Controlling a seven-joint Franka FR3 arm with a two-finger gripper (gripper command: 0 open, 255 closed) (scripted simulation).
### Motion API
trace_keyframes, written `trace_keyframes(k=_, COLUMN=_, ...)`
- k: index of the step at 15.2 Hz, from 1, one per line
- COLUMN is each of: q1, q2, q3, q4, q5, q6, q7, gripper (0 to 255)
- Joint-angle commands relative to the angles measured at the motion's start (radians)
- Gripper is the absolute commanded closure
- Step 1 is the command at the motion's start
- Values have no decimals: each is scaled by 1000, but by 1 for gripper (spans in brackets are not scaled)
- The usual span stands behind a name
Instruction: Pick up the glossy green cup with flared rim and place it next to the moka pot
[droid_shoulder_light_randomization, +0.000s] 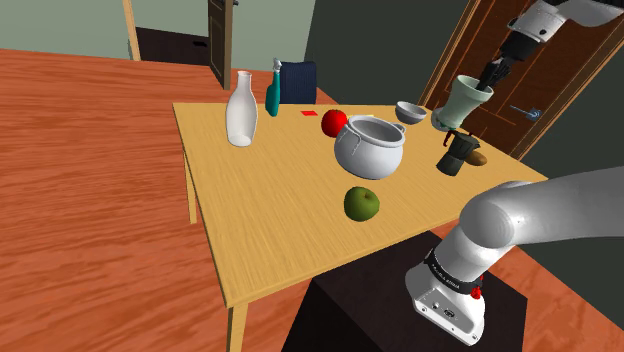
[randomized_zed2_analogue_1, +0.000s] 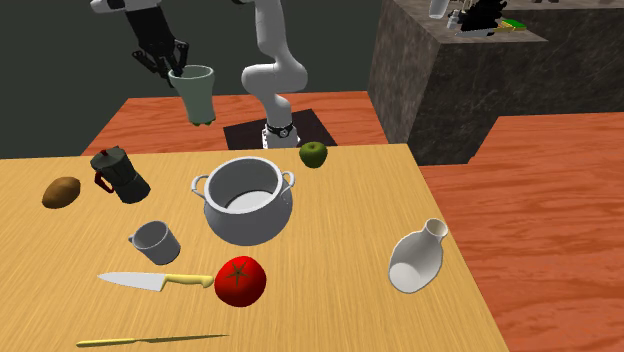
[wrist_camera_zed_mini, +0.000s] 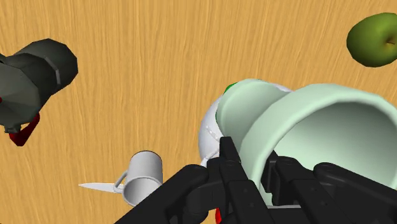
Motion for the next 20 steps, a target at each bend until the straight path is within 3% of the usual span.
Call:
trace_keyframes(k=1, q1=-18, q2=-25, q3=-30, q4=5, q5=-25, q6=-25, q7=-43, gripper=255)
trace_keyframes(k=13, q1=-50, q2=-30, q3=-257, q4=149, q5=-142, q6=-121, q7=-312, gripper=255)
trace_keyframes(k=20, q1=-71, q2=-65, q3=-273, q4=37, q5=-169, q6=-39, q7=-307, gripper=255)
